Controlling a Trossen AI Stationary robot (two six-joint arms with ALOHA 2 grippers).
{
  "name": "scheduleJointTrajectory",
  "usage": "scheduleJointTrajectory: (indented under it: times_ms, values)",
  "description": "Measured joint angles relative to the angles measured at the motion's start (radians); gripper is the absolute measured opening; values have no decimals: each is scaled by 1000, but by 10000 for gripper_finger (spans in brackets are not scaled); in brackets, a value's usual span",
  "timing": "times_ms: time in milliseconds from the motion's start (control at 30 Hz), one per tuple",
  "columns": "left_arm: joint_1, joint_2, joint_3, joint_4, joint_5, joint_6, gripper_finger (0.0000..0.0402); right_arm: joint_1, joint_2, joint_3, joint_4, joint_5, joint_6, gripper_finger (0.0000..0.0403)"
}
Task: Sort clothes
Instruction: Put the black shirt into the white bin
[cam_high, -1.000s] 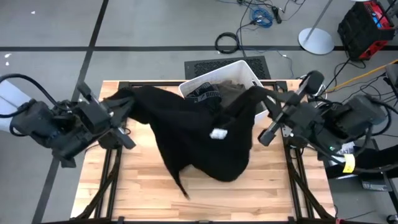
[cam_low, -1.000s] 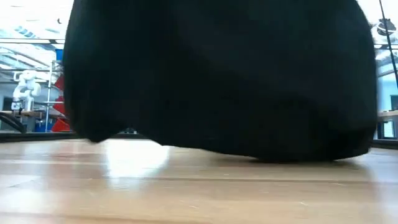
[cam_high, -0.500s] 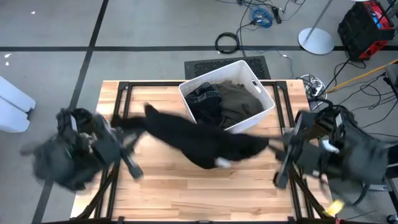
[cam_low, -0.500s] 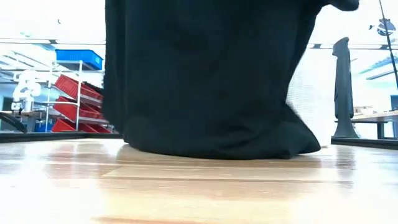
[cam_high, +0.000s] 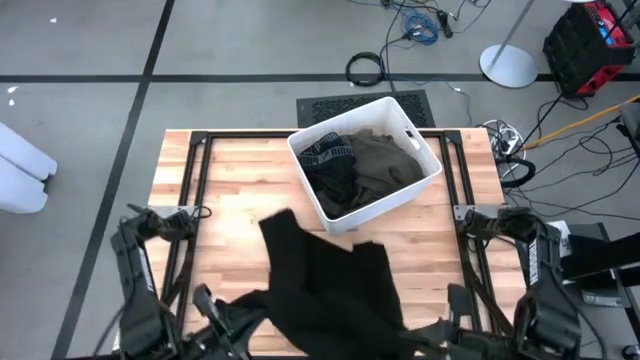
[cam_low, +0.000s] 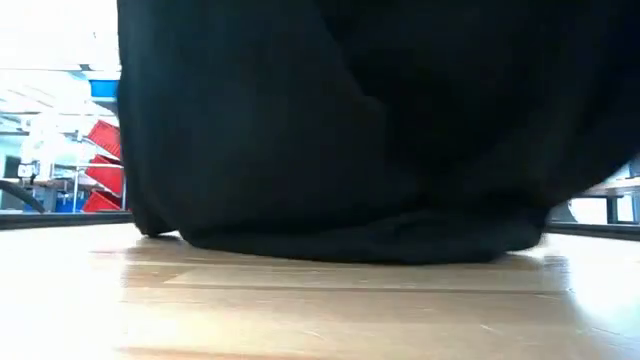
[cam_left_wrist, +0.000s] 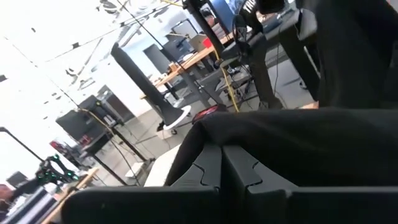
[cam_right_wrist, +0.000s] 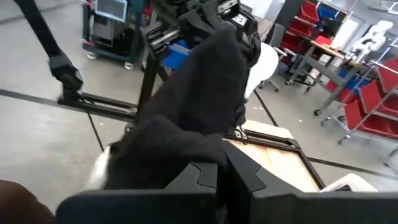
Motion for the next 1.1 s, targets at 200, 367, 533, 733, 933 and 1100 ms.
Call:
scheduleJointTrajectory:
  times_ms: [200,367,533,733,933,1100]
  values:
    - [39,35,0,-150,-3,-135,0,-45,6,-7,-354,1,304,0]
    - [94,41,-11,-647,86,-673,0,-97,-16,-173,-462,-67,545,0]
    - [189,26,-82,-840,280,-983,0,-181,-51,-390,-437,-197,624,0]
    - [295,26,-230,-870,389,-1027,0,-320,-80,-679,-292,-383,633,0]
    - [390,26,-394,-862,567,-1061,0,-470,-80,-854,42,-616,423,0]
    - [435,25,-515,-808,676,-1079,0,-558,-80,-932,328,-768,272,0]
